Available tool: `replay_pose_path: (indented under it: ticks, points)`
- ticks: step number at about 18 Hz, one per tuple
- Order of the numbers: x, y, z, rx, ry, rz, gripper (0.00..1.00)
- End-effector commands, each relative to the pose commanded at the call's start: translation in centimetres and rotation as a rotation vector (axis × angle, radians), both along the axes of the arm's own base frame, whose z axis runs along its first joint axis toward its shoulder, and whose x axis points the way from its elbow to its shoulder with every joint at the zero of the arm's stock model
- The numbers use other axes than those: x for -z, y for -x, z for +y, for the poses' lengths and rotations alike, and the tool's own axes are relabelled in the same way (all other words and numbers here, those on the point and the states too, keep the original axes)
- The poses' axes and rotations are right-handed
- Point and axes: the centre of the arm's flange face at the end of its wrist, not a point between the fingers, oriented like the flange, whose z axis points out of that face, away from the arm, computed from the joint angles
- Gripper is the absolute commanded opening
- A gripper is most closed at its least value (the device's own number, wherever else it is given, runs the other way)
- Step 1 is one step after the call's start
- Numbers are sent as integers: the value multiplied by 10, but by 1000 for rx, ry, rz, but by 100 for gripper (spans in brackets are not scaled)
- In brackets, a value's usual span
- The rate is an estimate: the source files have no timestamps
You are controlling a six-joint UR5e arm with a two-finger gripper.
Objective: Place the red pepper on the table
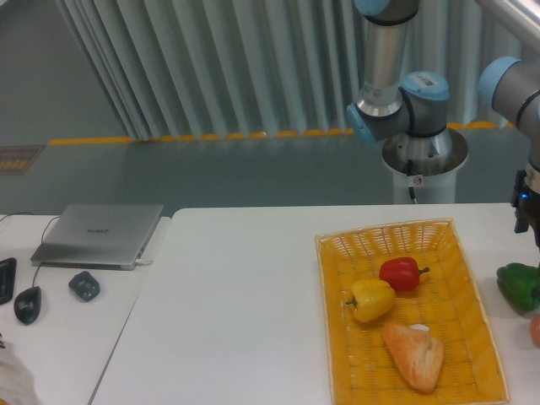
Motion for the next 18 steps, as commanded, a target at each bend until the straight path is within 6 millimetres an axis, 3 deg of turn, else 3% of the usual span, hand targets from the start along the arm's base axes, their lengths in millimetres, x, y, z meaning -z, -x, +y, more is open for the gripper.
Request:
replay_pose_path:
  ticks: [9, 15, 18]
  points:
    - [-10, -10, 5, 49, -9, 13, 100]
    - [11, -19, 0, 38, -13, 12, 100]
    - [8, -39, 6, 74, 32, 62, 100]
